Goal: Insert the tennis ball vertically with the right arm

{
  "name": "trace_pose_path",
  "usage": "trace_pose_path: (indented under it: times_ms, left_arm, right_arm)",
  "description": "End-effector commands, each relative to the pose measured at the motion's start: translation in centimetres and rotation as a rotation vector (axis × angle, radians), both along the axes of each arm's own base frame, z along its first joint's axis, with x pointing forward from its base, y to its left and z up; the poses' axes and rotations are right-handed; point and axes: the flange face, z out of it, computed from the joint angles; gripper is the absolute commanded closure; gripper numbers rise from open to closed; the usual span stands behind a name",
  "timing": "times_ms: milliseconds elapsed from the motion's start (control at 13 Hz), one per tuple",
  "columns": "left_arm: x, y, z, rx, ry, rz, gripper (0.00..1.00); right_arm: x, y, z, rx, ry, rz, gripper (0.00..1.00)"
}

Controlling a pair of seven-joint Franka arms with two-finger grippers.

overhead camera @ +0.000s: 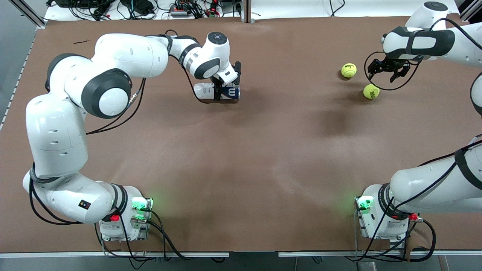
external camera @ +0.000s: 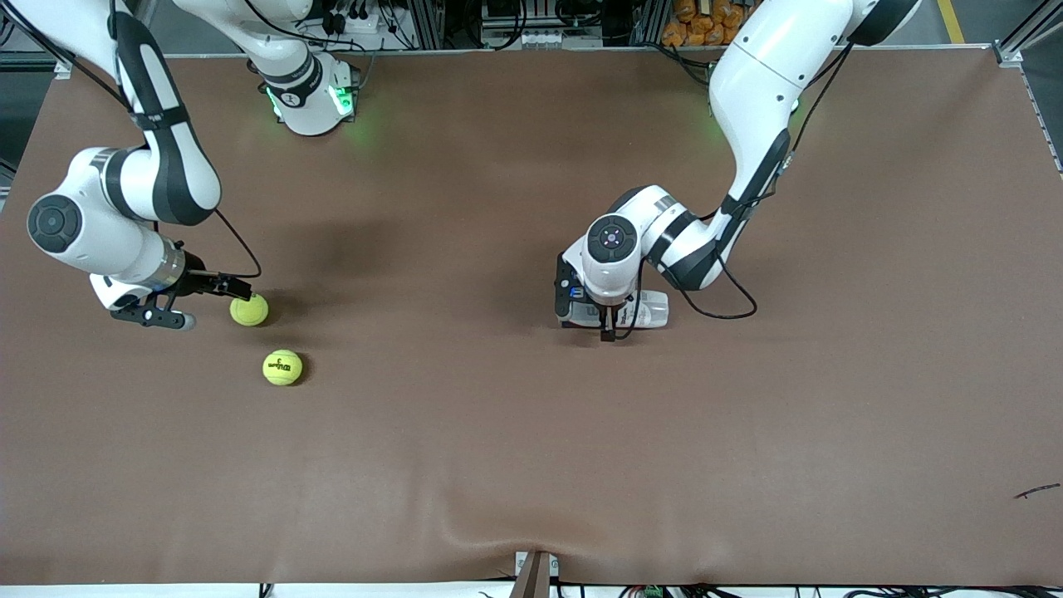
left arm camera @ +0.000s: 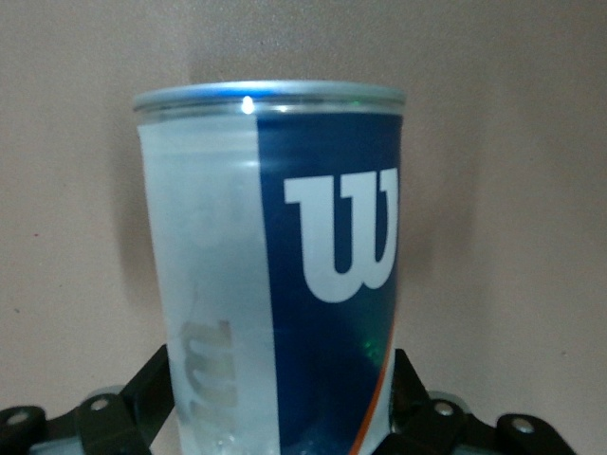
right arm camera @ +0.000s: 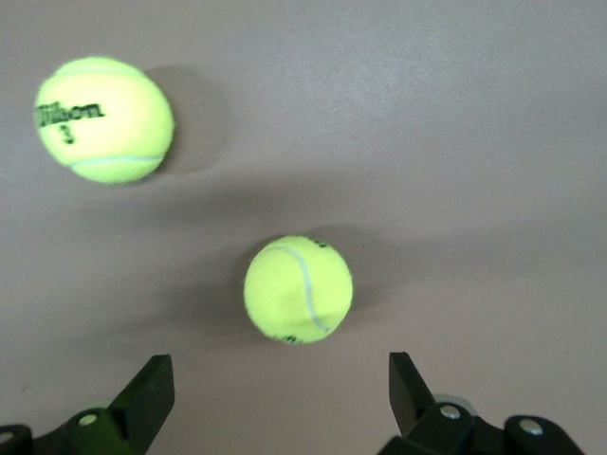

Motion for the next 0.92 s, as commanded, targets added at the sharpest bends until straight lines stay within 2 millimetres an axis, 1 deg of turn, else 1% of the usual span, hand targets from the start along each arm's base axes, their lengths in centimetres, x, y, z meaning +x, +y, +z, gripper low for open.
trace_pose_path:
  times_ms: [0, 77, 154, 231, 308, 385, 462, 692, 846]
  left_arm:
    - [0.1, -0.2, 0.7, 0.004, -0.032, -0.005, 0.19]
    - [0.2, -0.1, 0.8, 0.004, -0.033, -0.005, 0.20]
    - [0.2, -0.2, 1.0, 0.002, -0.035, -0.006, 0.22]
    - [0.3, -0.3, 1.2, 0.002, -0.037, -0.011, 0.24]
    - [0.2, -0.3, 1.2, 0.001, -0.036, -0.013, 0.24]
    - [0.3, -0.4, 1.8, -0.002, -0.043, -0.018, 0.24]
    - [0.6, -0.3, 2.4, -0.004, -0.050, -0.018, 0.23]
    - [1.8, 0.2, 5.5, -0.003, -0.041, -0.029, 0.23]
    - [3.3, 1.0, 8.5, -0.037, 0.022, -0.030, 0.23]
  right_arm:
    - [0.2, -1.2, -2.6, -0.013, -0.031, -0.011, 0.00]
    - [0.4, -1.7, -3.8, -0.014, -0.047, -0.015, 0.00]
    - [0.5, -1.9, -5.5, -0.012, -0.042, -0.019, 0.00]
    - [0.4, -1.9, -6.4, -0.010, -0.036, -0.021, 0.00]
    - [0.3, -1.5, -7.2, -0.007, -0.021, -0.030, 0.00]
    - [0.2, -1.3, -7.8, 0.000, -0.011, -0.036, 0.00]
    - [0.1, -1.4, -8.3, 0.002, -0.003, -0.040, 0.00]
    - [-0.1, -1.5, -8.8, 0.003, 0.007, -0.042, 0.00]
    - [-0.1, -1.3, -8.8, 0.004, 0.009, -0.039, 0.00]
